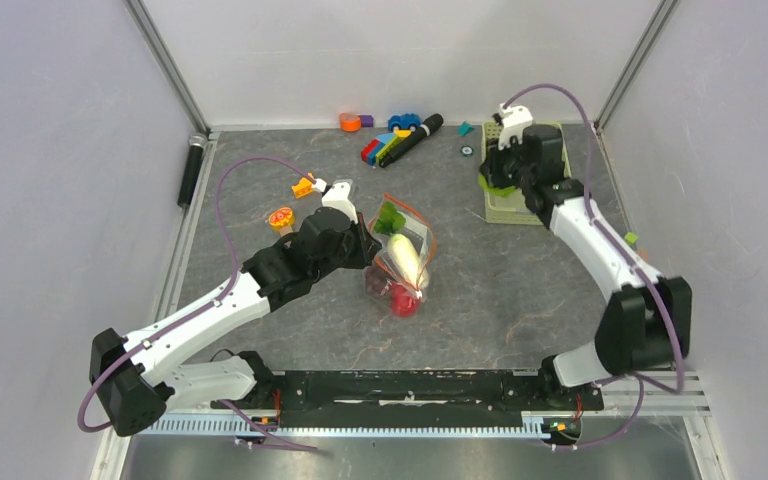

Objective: Place the food in the zip-top bag and seal the zipper
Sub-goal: Place the fake fruit in the zipper food storage bag.

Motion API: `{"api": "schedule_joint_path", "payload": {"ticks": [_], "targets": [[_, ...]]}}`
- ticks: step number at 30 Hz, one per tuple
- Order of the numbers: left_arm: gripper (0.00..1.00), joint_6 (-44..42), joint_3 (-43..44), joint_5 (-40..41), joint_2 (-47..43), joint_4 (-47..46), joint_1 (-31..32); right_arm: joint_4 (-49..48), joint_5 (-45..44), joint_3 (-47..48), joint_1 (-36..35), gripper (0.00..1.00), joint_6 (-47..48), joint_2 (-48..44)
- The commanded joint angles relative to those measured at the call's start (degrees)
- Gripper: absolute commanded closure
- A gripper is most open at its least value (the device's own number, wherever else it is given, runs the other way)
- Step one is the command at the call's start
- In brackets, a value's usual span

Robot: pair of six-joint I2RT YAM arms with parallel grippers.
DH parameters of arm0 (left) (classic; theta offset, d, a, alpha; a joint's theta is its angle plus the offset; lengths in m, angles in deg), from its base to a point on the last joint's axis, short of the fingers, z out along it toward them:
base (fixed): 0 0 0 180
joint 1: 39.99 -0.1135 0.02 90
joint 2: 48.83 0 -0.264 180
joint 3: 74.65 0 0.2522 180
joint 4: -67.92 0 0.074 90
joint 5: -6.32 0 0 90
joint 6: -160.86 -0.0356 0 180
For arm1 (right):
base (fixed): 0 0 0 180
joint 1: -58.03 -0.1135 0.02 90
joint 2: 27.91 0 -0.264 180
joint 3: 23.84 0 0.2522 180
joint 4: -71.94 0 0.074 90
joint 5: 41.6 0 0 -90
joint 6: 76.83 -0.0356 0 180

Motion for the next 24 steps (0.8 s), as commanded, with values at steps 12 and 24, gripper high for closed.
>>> {"api": "schedule_joint_path", "payload": {"ticks": [12,24], "targets": [[0.98,-1.68,-1.72,1.26,-3.56,-1.58,0.07,-28.58,22.65,-20.62,-24.56,0.86,-7.64,-23.15],[0.98,-1.47,-2.33,-0.76,-4.14,-2.3,0.06,-36.04,-13.41,-25.7,-40.34,0.78,-11.35,-18.45]]}}
